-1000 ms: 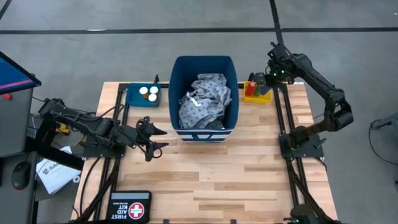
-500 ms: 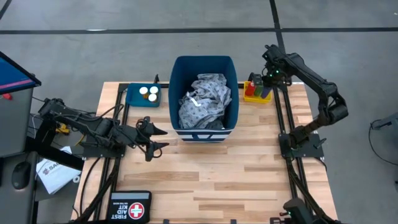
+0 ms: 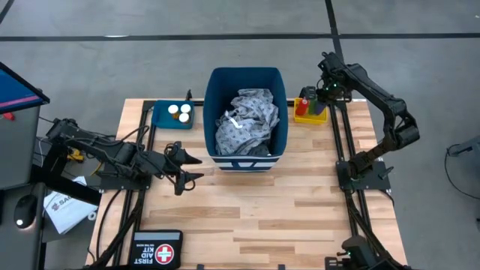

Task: Pick & place medical supplies in basket/bin
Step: Put the purple bandage into the yellow bin

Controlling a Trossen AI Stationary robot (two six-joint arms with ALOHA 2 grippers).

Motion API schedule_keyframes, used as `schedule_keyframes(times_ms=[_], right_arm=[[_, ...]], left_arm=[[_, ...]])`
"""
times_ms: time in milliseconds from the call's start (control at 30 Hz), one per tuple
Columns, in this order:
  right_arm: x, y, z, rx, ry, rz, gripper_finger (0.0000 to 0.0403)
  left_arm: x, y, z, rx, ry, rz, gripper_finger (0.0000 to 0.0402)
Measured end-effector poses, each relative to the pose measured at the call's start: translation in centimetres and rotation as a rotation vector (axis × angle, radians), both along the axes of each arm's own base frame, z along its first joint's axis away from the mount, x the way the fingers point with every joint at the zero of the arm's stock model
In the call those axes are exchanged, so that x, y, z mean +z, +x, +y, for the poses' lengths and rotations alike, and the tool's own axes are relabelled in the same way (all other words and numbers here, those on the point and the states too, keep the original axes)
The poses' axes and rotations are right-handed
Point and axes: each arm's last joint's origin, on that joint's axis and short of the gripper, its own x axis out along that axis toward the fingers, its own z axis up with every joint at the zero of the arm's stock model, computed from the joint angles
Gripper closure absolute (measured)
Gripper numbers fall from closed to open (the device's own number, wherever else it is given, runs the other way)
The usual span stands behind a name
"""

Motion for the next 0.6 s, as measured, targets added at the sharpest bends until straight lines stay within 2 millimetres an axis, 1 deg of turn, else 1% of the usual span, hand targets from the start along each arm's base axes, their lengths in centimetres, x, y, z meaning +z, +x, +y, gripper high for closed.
schedule_keyframes(times_ms=[133, 267, 600], right_arm=[[-0.7, 0.0, 0.0, -0.008, 0.006, -0.005, 0.0376], [-1.9, 0.0, 0.2, -0.021, 0.023, -0.002, 0.0376], [-3.1, 0.1, 0.4, -0.018, 0.023, -0.006, 0.0376]], left_arm=[[0.0, 0.0, 0.0, 0.0, 0.0, 0.0, 0.0169], [0.0, 0.0, 0.0, 0.001, 0.0, 0.001, 0.0169], [0.1, 0.1, -0.1, -0.013, -0.021, -0.015, 0.0169]])
